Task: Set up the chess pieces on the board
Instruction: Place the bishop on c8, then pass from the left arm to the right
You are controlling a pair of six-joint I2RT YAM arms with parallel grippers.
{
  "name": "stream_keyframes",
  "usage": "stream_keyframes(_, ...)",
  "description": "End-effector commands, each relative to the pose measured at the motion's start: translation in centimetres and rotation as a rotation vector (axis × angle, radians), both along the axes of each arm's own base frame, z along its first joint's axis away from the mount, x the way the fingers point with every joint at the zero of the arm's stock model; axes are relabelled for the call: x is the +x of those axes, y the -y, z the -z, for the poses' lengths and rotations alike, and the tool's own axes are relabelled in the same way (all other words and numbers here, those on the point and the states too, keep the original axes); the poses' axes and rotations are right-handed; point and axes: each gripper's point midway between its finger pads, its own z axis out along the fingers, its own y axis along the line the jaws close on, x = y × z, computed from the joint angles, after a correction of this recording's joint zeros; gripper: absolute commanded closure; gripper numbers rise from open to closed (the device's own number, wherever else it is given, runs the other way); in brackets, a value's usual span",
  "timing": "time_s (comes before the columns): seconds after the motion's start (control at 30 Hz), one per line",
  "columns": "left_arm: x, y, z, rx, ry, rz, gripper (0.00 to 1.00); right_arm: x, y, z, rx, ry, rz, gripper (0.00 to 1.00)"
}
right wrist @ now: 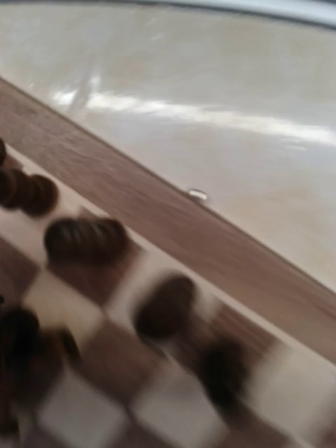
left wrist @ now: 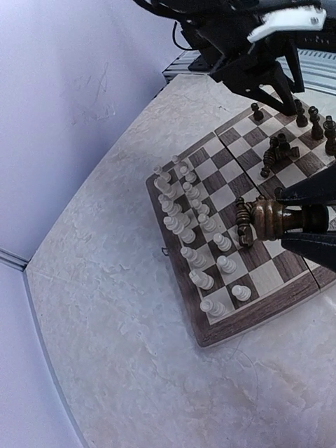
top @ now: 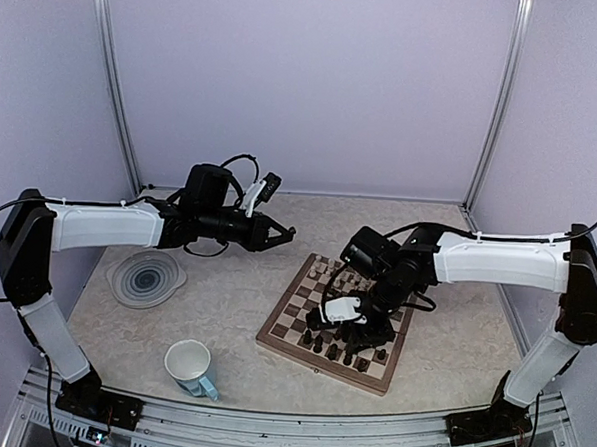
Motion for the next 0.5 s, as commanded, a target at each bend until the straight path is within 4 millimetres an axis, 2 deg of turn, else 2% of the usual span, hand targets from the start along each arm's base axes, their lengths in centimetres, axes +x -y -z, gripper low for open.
stream_keyframes(0.0, -1.9, 1.6, -2.4, -0.031, 0.067, 0.095, 0.93, 2.8, -1.9, -8.4, 0.209, 0.009, 0.051, 0.56)
stream_keyframes(0.1, -3.5, 2.5, -2.9, -0.052, 0.082, 0.162, 0.93, 6.8, -2.0, -13.1, 0.389, -0.041, 0.164, 0.56)
stream_keyframes(0.17, -4.5, 2.9, -3.3, -0.067, 0.095, 0.200, 0.93, 9.3, -1.7, -14.9, 0.485, -0.062, 0.245, 0.56)
stream_keyframes(0.3, -6.0, 3.8, -3.4, -0.080, 0.078, 0.266, 0.93, 11.6, -1.5, -15.9, 0.544, 0.019, 0.274, 0.57)
stream_keyframes(0.47, -7.2, 5.1, -1.8, -0.040, 0.023, 0.326, 0.93, 12.3, -2.1, -16.1, 0.535, 0.091, 0.233, 0.56)
